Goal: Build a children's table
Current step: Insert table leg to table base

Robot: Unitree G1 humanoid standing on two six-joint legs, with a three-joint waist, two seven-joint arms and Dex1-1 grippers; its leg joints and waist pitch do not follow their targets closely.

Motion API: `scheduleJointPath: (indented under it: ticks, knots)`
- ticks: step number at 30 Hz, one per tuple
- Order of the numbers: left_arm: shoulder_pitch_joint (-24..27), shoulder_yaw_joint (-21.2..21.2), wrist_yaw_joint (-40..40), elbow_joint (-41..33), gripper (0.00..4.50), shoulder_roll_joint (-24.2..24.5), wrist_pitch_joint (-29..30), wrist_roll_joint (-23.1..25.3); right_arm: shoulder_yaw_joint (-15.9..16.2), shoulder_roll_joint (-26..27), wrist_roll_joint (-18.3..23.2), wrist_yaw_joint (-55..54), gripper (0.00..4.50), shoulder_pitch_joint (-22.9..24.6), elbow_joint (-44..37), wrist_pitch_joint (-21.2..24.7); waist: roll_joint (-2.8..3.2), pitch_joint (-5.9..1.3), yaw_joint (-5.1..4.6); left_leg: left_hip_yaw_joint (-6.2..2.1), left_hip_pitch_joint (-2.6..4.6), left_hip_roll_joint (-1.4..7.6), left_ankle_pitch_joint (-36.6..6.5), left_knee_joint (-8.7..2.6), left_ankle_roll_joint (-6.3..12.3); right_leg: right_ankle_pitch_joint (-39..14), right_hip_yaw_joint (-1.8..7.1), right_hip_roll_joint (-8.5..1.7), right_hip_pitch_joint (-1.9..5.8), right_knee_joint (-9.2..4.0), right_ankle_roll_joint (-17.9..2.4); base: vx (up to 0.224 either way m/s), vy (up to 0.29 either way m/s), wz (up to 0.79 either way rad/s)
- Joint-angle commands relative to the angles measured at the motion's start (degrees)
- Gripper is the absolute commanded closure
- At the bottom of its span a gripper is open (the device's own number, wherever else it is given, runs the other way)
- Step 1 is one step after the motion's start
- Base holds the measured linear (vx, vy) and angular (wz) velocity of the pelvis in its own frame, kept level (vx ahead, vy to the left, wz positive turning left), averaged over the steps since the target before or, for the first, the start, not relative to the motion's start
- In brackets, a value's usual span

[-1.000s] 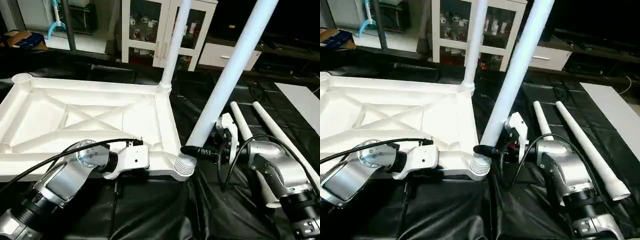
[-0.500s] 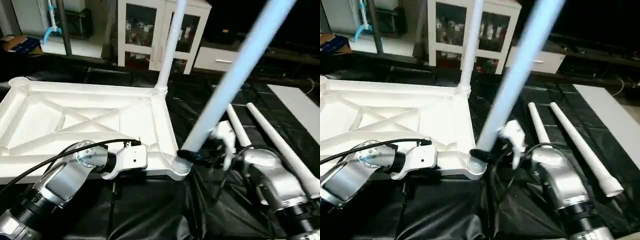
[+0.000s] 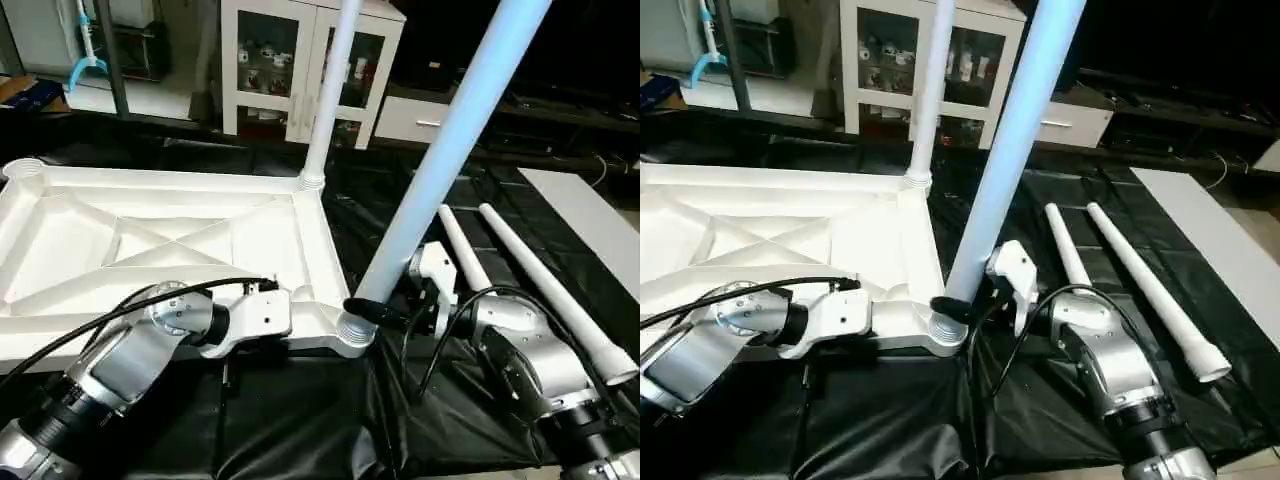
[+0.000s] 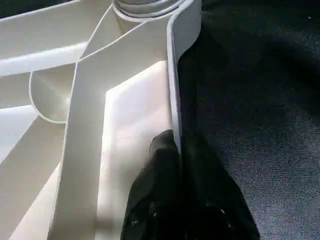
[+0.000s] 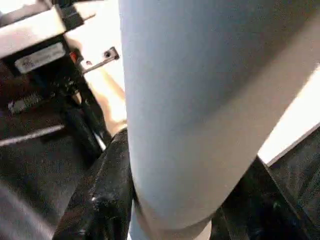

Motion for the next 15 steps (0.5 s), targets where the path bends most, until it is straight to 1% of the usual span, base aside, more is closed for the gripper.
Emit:
scheduleJointPath:
  ticks: [1, 2, 3, 4, 5, 6, 7, 8, 9, 11, 12, 14, 15]
  knots:
    - [0.19, -0.12, -0.39, -0.97, 4.50, -0.32, -2.47, 0.59, 0.59, -1.17, -2.39, -3.46, 2.62, 4.26, 9.12, 7.18, 2.22, -0.71, -0.02, -1.03, -0.38, 1.93, -27.20, -5.05, -1.47, -23.53, 2.75, -3.40, -0.45, -5.24, -7.23, 0.000, 0.000, 0.00]
    - [0.15, -0.13, -0.37, -0.90, 4.50, -0.50, -2.71, 0.46, -0.23, -1.05, -1.57, -3.51, 2.62, 4.15, 9.20, 7.74, 2.14, -0.71, -0.05, -0.99, -0.45, 1.94, -27.14, -5.09, -1.50, -22.98, 2.70, -3.34, -0.40, -5.24, -7.35, 0.000, 0.000, 0.00]
    - [0.15, -0.13, -0.37, -0.90, 4.50, -0.50, -2.71, 0.46, -0.23, -1.05, -1.57, -3.51, 2.62, 4.15, 9.20, 7.74, 2.10, -0.80, -0.03, -0.95, -0.47, 1.96, -26.77, -5.09, -1.53, -21.78, 2.72, -3.30, -0.32, -5.07, -7.70, 0.000, 0.000, 0.00]
    - [0.05, -0.20, -0.41, -0.88, 4.50, -0.68, -2.89, 0.36, -1.18, -0.97, -0.59, -3.50, 2.62, 3.99, 9.37, 8.47, 2.11, -0.82, 0.00, -0.90, -0.48, 1.96, -26.49, -5.09, -1.52, -21.21, 2.74, -3.30, -0.30, -5.03, -7.88, 0.000, 0.000, 0.00]
    - [0.05, -0.20, -0.41, -0.88, 4.50, -0.68, -2.89, 0.36, -1.18, -0.97, -0.59, -3.50, 2.62, 3.99, 9.37, 8.47, 2.10, -0.83, 0.00, -0.83, -0.55, 1.97, -25.95, -5.10, -1.50, -20.17, 2.76, -3.28, -0.25, -4.90, -8.35, 0.000, 0.000, 0.00]
    - [-0.27, -0.43, -0.60, -0.97, 4.50, -0.98, -2.62, 0.32, -2.02, -1.78, -0.25, -3.11, 2.62, 3.32, 10.69, 9.39, 2.08, -0.82, -0.02, -0.82, -0.57, 1.97, -25.83, -5.10, -1.53, -20.12, 2.74, -3.28, -0.24, -4.86, -8.41, 0.000, 0.000, 0.00]
    - [-0.33, -0.48, -0.61, -0.96, 4.50, -1.01, -2.61, 0.35, -1.95, -2.03, -0.50, -3.08, 2.62, 3.14, 11.10, 9.51, 2.11, -0.80, 0.02, -0.78, -0.52, 1.96, -25.65, -5.08, -1.52, -20.22, 2.76, -3.33, -0.24, -4.90, -8.58, 0.000, 0.000, 0.00]
    - [-0.53, -0.63, -0.63, -0.82, 4.50, -1.11, -2.63, 0.48, -1.41, -2.80, -1.90, -2.91, 2.62, 2.59, 12.41, 9.24, 2.10, -0.82, 0.04, -0.74, -0.48, 1.94, -25.74, -5.01, -1.53, -20.41, 2.76, -3.33, -0.30, -4.90, -8.64, 0.000, 0.000, 0.00]
    - [-0.61, -0.70, -0.65, -0.73, 4.50, -1.12, -2.68, 0.54, -0.81, -3.21, -2.93, -2.55, 2.62, 2.39, 12.98, 8.68, 2.39, -0.75, -0.10, -0.80, -0.65, 1.87, -26.10, -5.06, -1.71, -20.90, 2.70, -3.30, -0.15, -5.00, -8.43, 0.000, 0.000, 0.00]
    - [-0.70, -0.75, -0.65, -0.60, 4.50, -1.17, -2.80, 0.55, -0.21, -3.59, -3.66, -1.85, 2.62, 2.25, 13.17, 8.97, 2.28, -0.69, 0.05, -0.77, -0.38, 1.88, -26.76, -4.98, -1.70, -22.40, 2.72, -3.35, -0.41, -5.20, -7.94, 0.000, 0.000, 0.00]
    - [-0.71, -0.81, -0.65, -0.56, 4.50, -1.17, -2.82, 0.60, 0.39, -3.92, -4.02, -1.44, 2.62, 2.35, 12.94, 9.30, 2.13, -0.62, 0.04, -0.83, -0.42, 1.85, -27.25, -5.00, -1.64, -23.73, 2.71, -3.40, -0.41, -5.31, -7.56, 0.000, 0.000, 0.00]
    - [-0.70, -0.88, -0.66, -0.52, 4.50, -1.19, -2.88, 0.67, 1.34, -4.37, -4.70, -0.97, 2.62, 2.53, 12.70, 9.31, 2.17, -0.66, 0.06, -0.90, -0.44, 1.88, -27.43, -4.99, -1.64, -24.67, 2.72, -3.49, -0.42, -5.47, -7.18, 0.000, 0.000, 0.00]
    - [-0.66, -0.96, -0.67, -0.56, 4.50, -1.22, -2.87, 0.75, 1.95, -4.54, -4.98, -0.66, 2.62, 2.66, 12.62, 9.40, 1.87, -0.64, 0.01, -0.91, -0.50, 1.91, -27.34, -5.01, -1.57, -24.66, 2.69, -3.49, -0.43, -5.45, -7.11, 0.000, 0.000, 0.00]
